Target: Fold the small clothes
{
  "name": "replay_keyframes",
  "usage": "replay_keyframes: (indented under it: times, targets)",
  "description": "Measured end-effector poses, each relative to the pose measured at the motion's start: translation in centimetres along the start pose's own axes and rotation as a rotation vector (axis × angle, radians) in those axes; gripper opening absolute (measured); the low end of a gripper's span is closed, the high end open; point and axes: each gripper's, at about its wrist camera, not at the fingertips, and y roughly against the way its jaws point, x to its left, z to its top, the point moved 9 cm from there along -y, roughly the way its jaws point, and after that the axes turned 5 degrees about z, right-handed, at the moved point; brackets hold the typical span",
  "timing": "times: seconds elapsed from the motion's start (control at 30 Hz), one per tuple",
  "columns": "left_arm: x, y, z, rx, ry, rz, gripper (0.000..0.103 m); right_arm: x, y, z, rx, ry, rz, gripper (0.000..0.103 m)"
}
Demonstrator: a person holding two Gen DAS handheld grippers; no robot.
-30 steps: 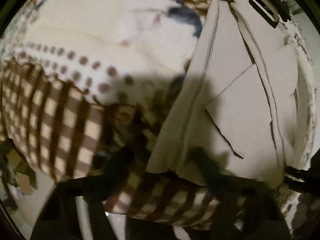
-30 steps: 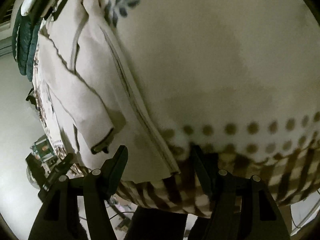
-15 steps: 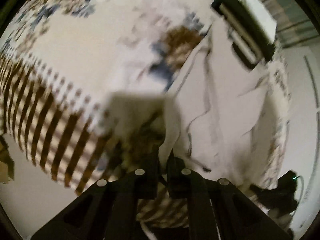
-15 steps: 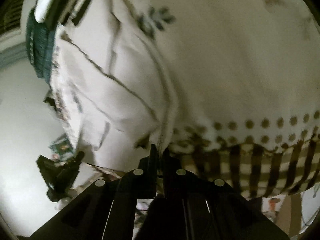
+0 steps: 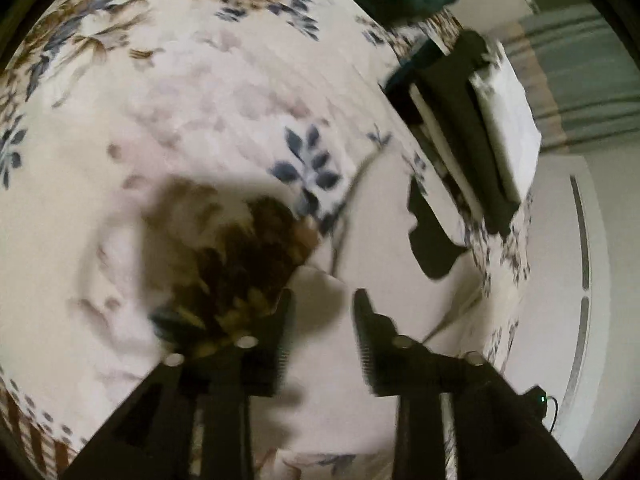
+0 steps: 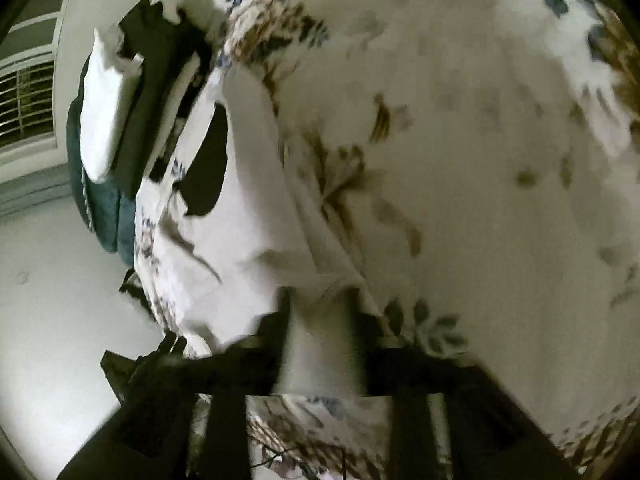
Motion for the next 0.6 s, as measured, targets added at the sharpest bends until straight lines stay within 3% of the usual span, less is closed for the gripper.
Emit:
replay_keyframes:
  times: [0.03,0.1,0.27,0.33,0.37,0.4,0.43,0.47,0.53,0.6]
  targets:
    - [0.5,0.2,0.0,-0.011,-0.006,0.012,0.046,0.1,0.0,0.2,-0.01,0.022,-0.019,0.06]
    - [1.0,-0.1,-0.3,-0.015,-0.052,0.053,0.05,-0.1,0.1,0.4,-0.009,0.06,-0.056,0.061]
    - [-0.6,-4.4,-1.5,0.075,-0.211,0.112,0.05,-1.3,-2.5,0.9,0.039,0.101,-0.129,0.062]
    - [-1.4,-5.7,-1.5,0.06,-0.26,0.127,0.044,-1.6,-4.1,1.4,0.057,0.097,-0.141,0.062]
    - [-1.8,-6.1,-1.4,0.048,-0.277,0.122,0.031,-1.7,-4.5,1.5,0.062,0.093,-0.136,0.062]
    - [-2.1,-6.6,-1.3,0.047,-0.29,0.115,0.004,-1.6,-5.0,1.6,0.064,0.09,-0.123,0.053]
    - [-2.1,-6.9,-1.1,0.047,-0.295,0.13,0.004,-1.3,-5.3,1.8,0.05,0.096,-0.121,0.04]
    - [-2.0,-7.0,-0.9,0.039,-0.293,0.142,0.004,-1.2,-5.3,2.0,0.036,0.103,-0.138,0.008]
    - [-1.6,-7.4,-0.7,0.049,-0.284,0.132,0.004,-1.2,-4.9,2.6,-0.011,0.126,-0.194,0.003]
    - [-1.3,-7.5,-0.5,0.069,-0.293,0.131,0.004,-2.1,-5.3,2.9,-0.003,0.123,-0.256,0.003]
